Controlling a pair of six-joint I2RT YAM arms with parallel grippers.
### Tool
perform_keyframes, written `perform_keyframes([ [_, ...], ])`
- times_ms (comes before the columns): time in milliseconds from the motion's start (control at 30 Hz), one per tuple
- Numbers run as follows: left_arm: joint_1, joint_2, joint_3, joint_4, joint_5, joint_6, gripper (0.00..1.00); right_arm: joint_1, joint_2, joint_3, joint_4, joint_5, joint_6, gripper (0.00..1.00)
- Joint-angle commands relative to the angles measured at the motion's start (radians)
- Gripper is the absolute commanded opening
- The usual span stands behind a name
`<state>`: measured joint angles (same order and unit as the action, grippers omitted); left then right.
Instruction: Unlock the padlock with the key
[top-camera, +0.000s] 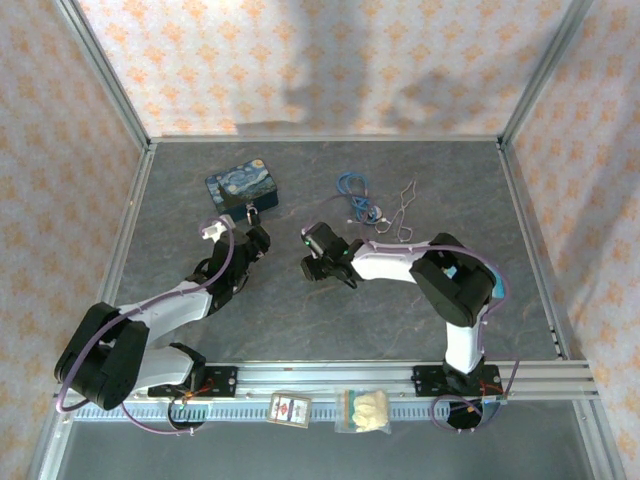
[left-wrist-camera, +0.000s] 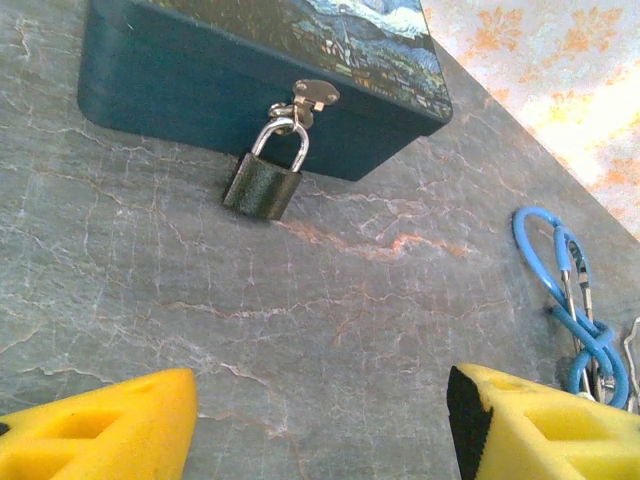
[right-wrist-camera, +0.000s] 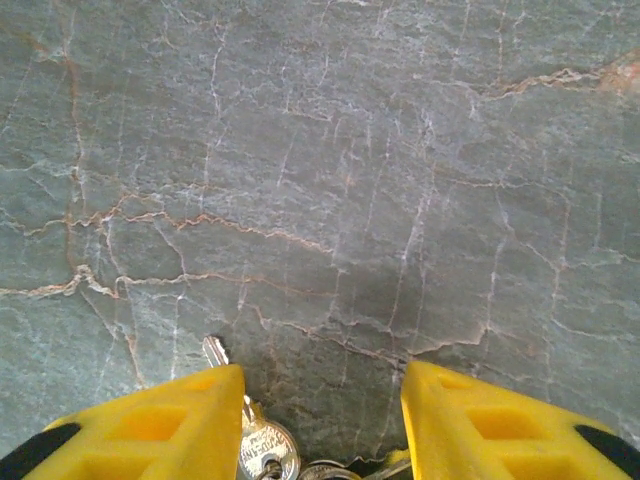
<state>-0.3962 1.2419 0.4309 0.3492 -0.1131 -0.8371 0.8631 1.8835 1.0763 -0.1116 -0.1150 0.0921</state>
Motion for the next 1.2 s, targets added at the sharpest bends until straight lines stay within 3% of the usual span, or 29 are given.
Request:
perform_keyframes([
  [0, 0.012, -0.026, 0.011, 0.005, -0.02, 0.008, 0.68, 0.022, -0.007, -0.071, -0.155, 0.052, 0.021, 0.45],
  [267, 0.013, -0.032, 0.006, 0.011, -0.012, 0.003, 0.68, 0.056, -0.002, -0.097, -0.159, 0.126, 0.028, 0.45],
  [433, 0.014, -0.042, -0.004, 0.015, -0.013, -0.002, 0.68, 0.057, 0.008, -0.099, -0.157, 0.155, 0.018, 0.36],
  [833, 0.014, -0.048, -0.045, 0.086, 0.077, -0.087, 0.68, 0.047, -0.05, -0.127, -0.079, -0.028, 0.095, 0.0],
  [1167, -0.064, 0.033, -0.082, 0.285, 0.209, -0.226, 0.66, -0.076, -0.148, -0.173, 0.069, -0.286, 0.145, 0.0],
])
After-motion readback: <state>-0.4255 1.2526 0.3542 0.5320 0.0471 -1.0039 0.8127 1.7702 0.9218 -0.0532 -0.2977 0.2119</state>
